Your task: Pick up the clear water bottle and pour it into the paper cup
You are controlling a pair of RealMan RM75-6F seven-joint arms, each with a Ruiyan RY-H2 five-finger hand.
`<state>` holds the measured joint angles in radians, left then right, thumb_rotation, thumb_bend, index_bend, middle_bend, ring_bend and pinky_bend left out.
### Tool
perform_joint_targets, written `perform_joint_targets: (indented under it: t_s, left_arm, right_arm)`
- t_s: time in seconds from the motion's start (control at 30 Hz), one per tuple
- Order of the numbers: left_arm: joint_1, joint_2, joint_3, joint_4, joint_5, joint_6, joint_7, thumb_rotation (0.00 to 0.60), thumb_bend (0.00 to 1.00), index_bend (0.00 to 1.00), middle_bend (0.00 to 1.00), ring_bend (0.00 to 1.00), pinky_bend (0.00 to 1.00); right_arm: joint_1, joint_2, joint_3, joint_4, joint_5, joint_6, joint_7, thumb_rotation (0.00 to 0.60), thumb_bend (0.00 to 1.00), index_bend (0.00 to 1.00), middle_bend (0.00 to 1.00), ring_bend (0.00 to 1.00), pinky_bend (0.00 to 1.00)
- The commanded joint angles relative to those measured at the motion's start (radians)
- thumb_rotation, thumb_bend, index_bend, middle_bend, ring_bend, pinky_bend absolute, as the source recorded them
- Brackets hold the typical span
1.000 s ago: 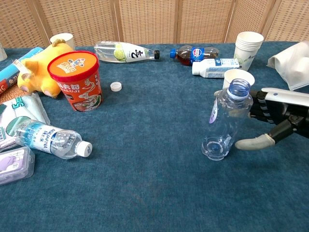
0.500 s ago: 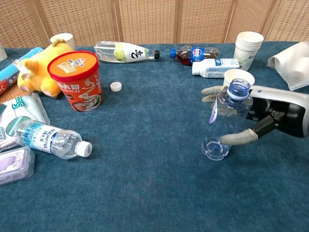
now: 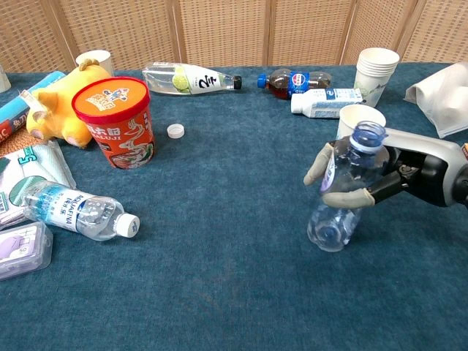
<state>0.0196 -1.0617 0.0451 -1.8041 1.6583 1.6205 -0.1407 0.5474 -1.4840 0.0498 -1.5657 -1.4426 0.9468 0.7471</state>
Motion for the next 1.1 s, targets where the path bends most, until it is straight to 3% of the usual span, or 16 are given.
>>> perform_joint_targets:
  t_s: [0.03,0.2,0.37,1.1]
  left_arm:
    - [0.000,0.000,-0.001,0.000,-0.001,-0.002,0.000,0.447,0.39,0.21,0.12,0.00,0.00]
    - [-0.002,-0.001,-0.003,0.001,-0.002,-0.005,-0.001,0.447,0.38,0.21,0.12,0.00,0.00]
    - [-0.003,-0.001,-0.004,0.004,-0.002,-0.007,-0.004,0.447,0.39,0.21,0.12,0.00,0.00]
    - [-0.004,0.013,-0.001,-0.005,0.028,0.004,0.000,0.446,0.39,0.21,0.12,0.00,0.00]
  right_arm:
    - [-0.005,-0.005,0.001,0.000,0.004,0.005,-0.013,0.600,0.30,0.54,0.44,0.28,0.41]
    - [-0.014,-0.014,0.004,0.003,0.009,0.018,-0.022,0.600,0.31,0.60,0.55,0.40,0.50]
    - [-0.023,-0.016,0.007,0.003,0.009,0.034,-0.040,0.600,0.31,0.64,0.61,0.47,0.56]
    - [-0.075,0.106,0.036,-0.099,0.063,0.105,-0.214,0.600,0.32,0.68,0.69,0.54,0.61]
